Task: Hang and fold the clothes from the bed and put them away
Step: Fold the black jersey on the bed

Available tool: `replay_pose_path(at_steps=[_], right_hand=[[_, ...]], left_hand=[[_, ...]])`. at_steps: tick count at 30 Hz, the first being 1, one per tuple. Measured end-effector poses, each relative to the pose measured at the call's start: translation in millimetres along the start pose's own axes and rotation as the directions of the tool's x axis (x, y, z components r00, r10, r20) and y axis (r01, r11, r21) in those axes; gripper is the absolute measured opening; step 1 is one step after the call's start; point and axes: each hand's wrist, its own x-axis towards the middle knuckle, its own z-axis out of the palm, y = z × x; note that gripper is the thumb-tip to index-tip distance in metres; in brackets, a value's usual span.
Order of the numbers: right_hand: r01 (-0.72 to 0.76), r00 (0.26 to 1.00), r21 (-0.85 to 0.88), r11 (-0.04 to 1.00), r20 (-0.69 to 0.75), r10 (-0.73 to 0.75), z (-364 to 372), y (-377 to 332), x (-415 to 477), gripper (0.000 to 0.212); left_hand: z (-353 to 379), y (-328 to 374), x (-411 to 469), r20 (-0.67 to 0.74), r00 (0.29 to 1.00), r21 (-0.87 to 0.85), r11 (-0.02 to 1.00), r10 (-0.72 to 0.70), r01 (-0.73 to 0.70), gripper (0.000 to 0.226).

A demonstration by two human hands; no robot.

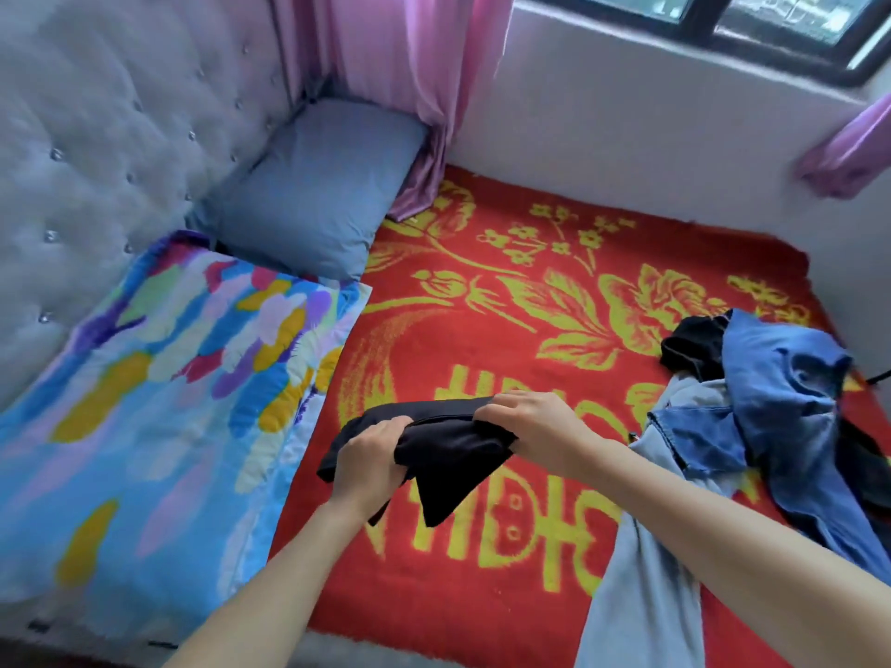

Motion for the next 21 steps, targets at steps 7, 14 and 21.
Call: replay_pose_path(at_steps=[7, 14, 21], right_hand=[[0.346, 0.858, -0.288, 0.893, -0.288, -0.425, -63.6, -16.6, -36.3, 0.025], [0.576, 0.592, -0.426, 0.698, -0.371, -0.715, -78.7, -48.8, -78.6, 0.016], [0.771, 0.313, -0.450, 0.451, -0.348, -0.883, -69.6, -142.0, -85.5, 0.029]], left_hand=[[-64.1, 75.1, -32.0, -0.395, 0.890, 0.286, 0.951, 0.227, -0.115, 0.040], [-107.9, 138.9, -124.2, -0.545, 0.784, 0.541, 0.839, 0.299, 0.057, 0.044], [-139.6, 149.8, -254.8, -0.631, 0.758, 0.612, 0.708, 0.166, 0.354, 0.033]])
